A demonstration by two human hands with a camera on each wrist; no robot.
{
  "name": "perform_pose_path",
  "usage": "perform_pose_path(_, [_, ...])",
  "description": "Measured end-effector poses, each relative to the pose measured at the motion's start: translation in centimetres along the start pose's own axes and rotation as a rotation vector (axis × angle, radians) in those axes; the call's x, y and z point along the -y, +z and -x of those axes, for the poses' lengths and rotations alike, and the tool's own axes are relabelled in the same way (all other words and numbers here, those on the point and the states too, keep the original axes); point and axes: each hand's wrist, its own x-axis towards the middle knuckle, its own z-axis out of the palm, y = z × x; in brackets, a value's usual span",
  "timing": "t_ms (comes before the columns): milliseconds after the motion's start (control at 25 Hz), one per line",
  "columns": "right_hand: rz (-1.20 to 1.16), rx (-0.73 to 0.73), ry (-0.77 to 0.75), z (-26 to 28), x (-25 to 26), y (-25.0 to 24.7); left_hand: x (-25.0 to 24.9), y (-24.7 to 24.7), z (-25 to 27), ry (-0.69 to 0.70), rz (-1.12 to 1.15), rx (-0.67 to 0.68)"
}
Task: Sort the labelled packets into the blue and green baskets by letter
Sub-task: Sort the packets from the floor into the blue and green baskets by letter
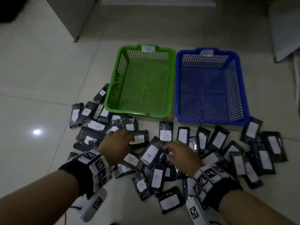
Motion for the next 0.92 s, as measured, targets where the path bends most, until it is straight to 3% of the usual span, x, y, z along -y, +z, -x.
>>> perform_pose_path(160, [0.171, -0.074, -0.165, -4.0, 0.7, 2.5, 2.2, 3.0, -2.9, -0.032, -0.025, -0.142])
perform_pose_path(320, [0.363, -0.024, -0.23, -5.7, 0.3, 4.4, 2.9, 5.1, -4.9, -0.006, -0.054, -0.183])
perform_pose_path(520, [0.401, 0.012, -0.249, -6.9, 0.3, 4.2, 3.3, 5.2, -5.7, -0.044, 0.036, -0.193])
perform_pose_path(760, [0.231, 0.151, -0.234, -7.3, 0.9, 1.3, 3.0, 3.8, -5.2, -0.001, 0.421, -0.168])
perform_pose_path(920, [-0.037, 0.09, -0.206, -6.3, 1.5, -4.3, 2.9, 1.8, -4.5, 0.065, 0.659, -0.222])
